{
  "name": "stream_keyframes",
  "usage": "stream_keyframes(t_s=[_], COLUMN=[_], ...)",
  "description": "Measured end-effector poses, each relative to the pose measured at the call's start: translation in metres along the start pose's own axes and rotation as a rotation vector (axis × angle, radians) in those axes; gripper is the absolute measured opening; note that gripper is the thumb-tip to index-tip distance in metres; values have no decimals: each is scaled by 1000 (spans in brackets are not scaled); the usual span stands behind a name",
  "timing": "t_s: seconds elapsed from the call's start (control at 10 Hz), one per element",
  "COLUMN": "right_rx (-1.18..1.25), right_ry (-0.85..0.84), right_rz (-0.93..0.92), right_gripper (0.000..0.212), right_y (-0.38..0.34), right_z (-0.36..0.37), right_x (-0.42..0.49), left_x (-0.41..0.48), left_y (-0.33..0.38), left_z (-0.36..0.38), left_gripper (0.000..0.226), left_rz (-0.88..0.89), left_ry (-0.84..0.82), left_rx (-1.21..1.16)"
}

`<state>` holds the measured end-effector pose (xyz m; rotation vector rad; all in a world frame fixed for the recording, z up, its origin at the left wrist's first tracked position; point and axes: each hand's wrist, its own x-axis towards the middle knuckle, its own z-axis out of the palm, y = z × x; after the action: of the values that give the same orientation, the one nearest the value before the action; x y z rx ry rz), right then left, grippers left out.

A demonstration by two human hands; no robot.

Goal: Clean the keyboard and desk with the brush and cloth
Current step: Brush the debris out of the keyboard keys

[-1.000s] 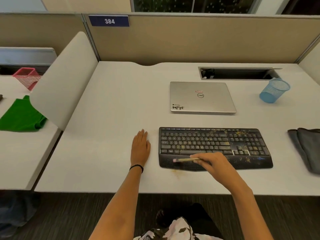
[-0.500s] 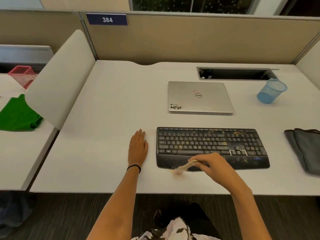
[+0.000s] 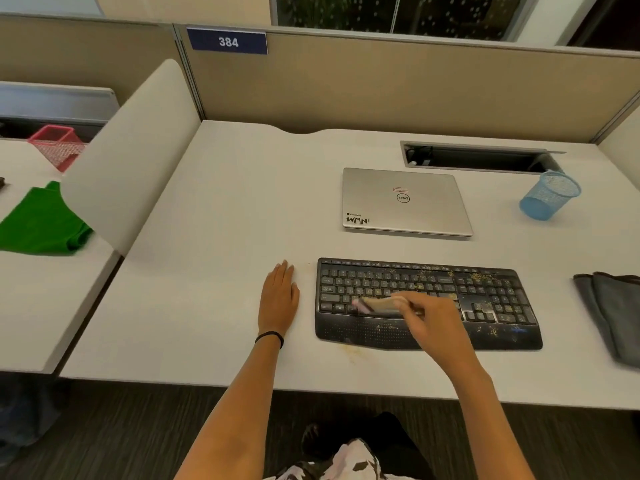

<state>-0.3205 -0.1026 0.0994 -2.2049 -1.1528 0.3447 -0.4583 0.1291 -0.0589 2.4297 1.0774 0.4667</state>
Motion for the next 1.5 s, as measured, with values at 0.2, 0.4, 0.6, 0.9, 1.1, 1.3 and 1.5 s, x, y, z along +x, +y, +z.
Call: stream_keyframes(t_s=[0.2, 0.4, 0.6, 0.9, 1.1, 1.3, 1.5], right_rx=[-221, -202, -248, -122, -202, -160, -164], right_ry=[78, -136, -160, 111, -36, 87, 17], right_rz=[-75, -122, -73, -16, 123, 136, 129], right_gripper=[19, 24, 25, 18, 26, 23, 25], right_y=[-4, -6, -4, -9, -13, -22, -24], right_z=[6, 0, 1, 14, 18, 18, 15], right_x=[6, 7, 9, 11, 11, 15, 18], left_x=[-1, 0, 0, -1, 0, -1, 0], left_y=[2, 1, 0, 0, 1, -1, -1], left_z=[-1, -1, -1, 0, 0, 0, 1], left_gripper=[44, 43, 44, 44, 44, 45, 45], left_rz=[-9, -7, -7, -17, -21, -19, -17], left_ry=[-4, -1, -8, -7, -9, -13, -14], left_rx=[-15, -11, -12, -19, -27, -27, -23])
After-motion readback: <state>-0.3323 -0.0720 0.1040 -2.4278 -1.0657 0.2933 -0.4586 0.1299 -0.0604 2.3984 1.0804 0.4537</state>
